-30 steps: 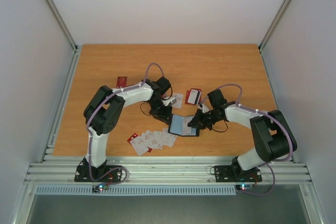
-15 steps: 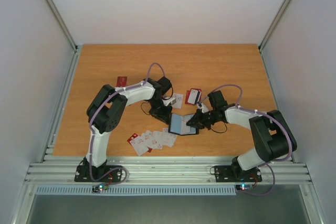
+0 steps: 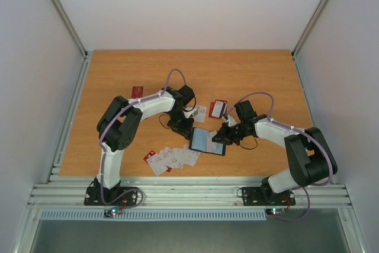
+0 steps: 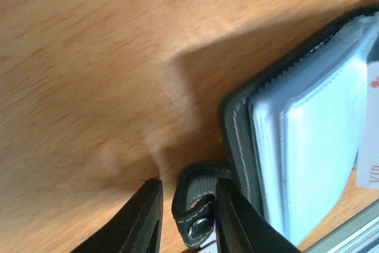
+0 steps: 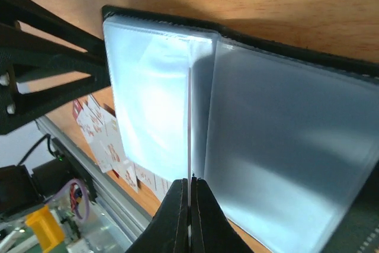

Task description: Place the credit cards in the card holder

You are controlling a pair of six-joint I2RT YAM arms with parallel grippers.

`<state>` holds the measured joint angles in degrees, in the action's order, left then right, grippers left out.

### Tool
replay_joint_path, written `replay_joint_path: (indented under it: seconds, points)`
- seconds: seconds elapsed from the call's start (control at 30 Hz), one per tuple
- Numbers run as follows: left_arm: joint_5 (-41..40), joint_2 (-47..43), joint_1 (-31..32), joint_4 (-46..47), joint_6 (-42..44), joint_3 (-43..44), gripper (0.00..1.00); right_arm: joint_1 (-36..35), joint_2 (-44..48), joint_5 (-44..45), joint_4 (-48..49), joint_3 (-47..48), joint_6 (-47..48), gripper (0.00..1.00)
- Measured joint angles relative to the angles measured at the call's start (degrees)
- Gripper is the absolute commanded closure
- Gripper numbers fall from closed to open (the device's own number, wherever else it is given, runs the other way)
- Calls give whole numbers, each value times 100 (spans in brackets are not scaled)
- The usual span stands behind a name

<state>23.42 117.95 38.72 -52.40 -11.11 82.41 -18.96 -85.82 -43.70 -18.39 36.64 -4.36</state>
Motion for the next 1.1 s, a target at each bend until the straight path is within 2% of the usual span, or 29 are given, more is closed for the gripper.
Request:
replay_joint_path:
  seconds: [0.17, 0.37, 0.6, 1.1]
  points:
    - [-170, -221, 0, -11, -107, -4, 70, 0, 232, 234, -710, 225, 420, 99]
    - [-203, -675, 22, -15, -188, -26, 68, 0, 238, 273, -1086, 264, 688, 99]
    - [136, -763, 118, -42, -7, -26, 77, 0, 144, 20, -1029, 262, 767, 99]
    - [778, -138, 225, -61, 125, 52, 88, 0, -52, -127, -758, 153, 774, 99]
